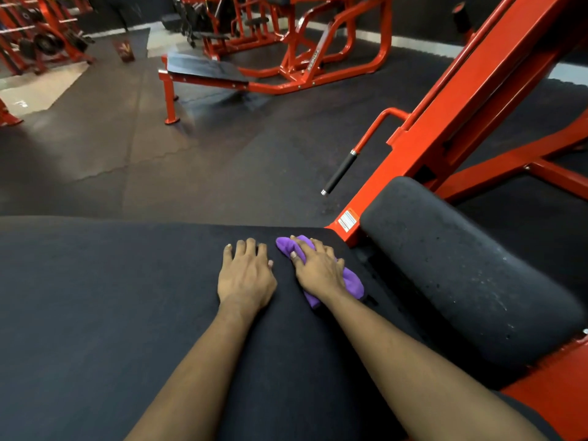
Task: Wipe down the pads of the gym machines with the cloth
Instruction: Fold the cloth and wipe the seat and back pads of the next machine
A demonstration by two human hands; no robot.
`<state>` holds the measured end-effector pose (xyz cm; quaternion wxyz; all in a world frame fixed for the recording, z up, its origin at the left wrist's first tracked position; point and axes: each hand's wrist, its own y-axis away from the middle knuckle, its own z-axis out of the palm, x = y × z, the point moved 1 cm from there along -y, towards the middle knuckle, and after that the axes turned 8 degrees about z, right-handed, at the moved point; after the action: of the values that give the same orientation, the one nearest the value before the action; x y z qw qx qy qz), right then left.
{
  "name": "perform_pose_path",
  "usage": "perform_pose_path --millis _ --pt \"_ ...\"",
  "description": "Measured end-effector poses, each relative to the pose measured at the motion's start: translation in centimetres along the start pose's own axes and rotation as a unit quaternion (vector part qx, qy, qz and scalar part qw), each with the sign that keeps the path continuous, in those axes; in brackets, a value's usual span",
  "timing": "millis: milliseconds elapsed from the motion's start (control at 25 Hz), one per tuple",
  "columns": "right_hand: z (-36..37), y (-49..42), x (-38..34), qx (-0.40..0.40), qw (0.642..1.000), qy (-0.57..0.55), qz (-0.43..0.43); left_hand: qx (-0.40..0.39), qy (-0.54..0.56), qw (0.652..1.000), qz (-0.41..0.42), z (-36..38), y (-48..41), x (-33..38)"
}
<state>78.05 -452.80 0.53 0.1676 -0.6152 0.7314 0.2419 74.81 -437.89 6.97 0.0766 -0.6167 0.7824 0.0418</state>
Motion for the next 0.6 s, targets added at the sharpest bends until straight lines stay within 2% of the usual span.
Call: perform_pose_path --millis 120,400,600 --pt "-0.2 0.5 0.0 -0.011 1.0 -0.01 0.0 0.001 -0.003 1.0 -0.004 0.0 0.1 0.0" --pt "-1.2 10.5 4.7 -0.017 0.999 0.016 -0.027 -0.016 -0.018 1.0 -0.012 0.1 0.2 0.2" --pt "-0.4 6.4 3.2 -0.01 1.0 0.021 -0.007 -0.017 -0.026 0.999 -0.011 0.0 0.1 0.3"
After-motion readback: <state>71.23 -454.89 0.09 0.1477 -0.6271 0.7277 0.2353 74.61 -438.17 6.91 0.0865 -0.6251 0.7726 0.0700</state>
